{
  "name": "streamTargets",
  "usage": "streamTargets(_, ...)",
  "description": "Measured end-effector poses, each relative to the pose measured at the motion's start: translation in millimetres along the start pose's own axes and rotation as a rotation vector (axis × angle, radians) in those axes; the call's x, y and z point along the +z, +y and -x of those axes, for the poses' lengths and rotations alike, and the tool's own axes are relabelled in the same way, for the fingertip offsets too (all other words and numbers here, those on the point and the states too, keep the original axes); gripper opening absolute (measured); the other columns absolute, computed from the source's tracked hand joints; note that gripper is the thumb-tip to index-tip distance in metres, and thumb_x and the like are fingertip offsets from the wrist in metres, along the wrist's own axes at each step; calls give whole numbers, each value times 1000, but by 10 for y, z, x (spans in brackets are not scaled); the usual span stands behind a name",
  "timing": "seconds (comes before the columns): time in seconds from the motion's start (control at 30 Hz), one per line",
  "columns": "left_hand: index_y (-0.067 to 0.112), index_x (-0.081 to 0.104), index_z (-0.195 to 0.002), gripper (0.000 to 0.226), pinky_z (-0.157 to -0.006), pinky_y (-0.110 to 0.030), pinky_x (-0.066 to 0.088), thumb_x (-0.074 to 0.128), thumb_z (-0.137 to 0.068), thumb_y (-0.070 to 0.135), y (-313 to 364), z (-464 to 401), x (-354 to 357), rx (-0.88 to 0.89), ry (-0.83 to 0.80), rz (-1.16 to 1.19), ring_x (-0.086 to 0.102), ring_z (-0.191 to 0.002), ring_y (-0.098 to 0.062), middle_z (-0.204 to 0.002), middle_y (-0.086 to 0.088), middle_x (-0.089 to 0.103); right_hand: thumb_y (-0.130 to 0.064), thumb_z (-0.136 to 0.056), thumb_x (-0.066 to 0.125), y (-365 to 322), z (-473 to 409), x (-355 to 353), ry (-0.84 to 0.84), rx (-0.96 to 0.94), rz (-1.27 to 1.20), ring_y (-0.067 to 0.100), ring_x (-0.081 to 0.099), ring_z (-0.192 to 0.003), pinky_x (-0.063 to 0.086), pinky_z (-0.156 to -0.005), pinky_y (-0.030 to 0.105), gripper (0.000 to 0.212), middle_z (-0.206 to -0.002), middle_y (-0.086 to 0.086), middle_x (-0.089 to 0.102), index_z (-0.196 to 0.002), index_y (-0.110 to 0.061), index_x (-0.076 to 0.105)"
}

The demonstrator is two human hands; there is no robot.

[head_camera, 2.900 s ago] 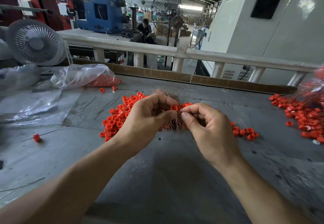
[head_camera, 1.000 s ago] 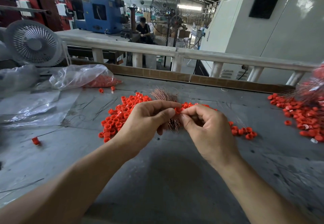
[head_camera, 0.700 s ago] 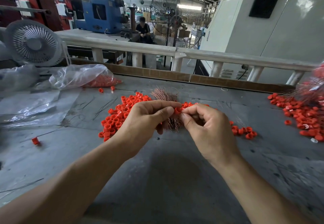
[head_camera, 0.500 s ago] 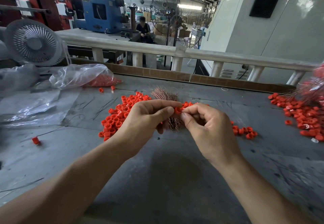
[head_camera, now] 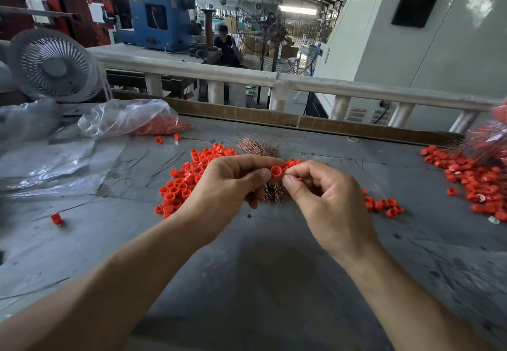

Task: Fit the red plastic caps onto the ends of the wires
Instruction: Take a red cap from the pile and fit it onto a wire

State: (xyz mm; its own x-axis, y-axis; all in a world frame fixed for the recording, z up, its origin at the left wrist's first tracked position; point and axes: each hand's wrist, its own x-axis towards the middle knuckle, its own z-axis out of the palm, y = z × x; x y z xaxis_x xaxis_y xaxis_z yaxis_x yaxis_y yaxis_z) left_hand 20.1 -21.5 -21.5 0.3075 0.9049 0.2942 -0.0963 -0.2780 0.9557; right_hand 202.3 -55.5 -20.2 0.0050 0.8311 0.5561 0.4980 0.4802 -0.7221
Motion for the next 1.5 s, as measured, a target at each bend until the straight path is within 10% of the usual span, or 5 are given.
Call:
streamTargets(0.43, 12, 76, -108, 19, -50, -14, 48, 60, -100, 8, -24, -17, 7, 2, 31, 85, 67, -62, -8, -79, -2, 76, -8, -103, 53, -1, 4, 38, -85, 143, -181, 6, 62, -61, 44, -52, 16, 24, -78, -4, 74, -106, -29, 66)
streamTargets(0.8, 3, 70, -114, 24, -85, -42, 63, 59, -95, 12, 7, -6, 18, -64, -56, 267, 75, -96, -33, -103, -22, 76, -9, -94, 51, 31, 10, 37, -209, 158, -193, 11, 70, -73, 49, -59, 18, 30, -83, -7, 76, -104, -33, 66)
streamTargets(1.07, 5, 70, -110, 18, -80, -32, 62, 56, -100, 6, 16, -13, 23, -75, -25, 297, 75, -101, -32, -106, -21, 76, -21, -91, 72, 226, -99, -191, 69, 233, 291, -2, 66, -70, 54, -64, 25, 14, -72, -18, 72, -83, -32, 73)
streamTargets(1.5, 5, 70, -112, 18, -79, -32, 62, 57, -100, 7, 45, 18, 37, -83, -21, 259, 75, -99, -31, -105, -18, 77, -30, -89, 76, 288, -75, -157, -226, 295, 658, 4, 57, -79, 42, -65, 26, 15, -85, -19, 63, -83, -42, 70)
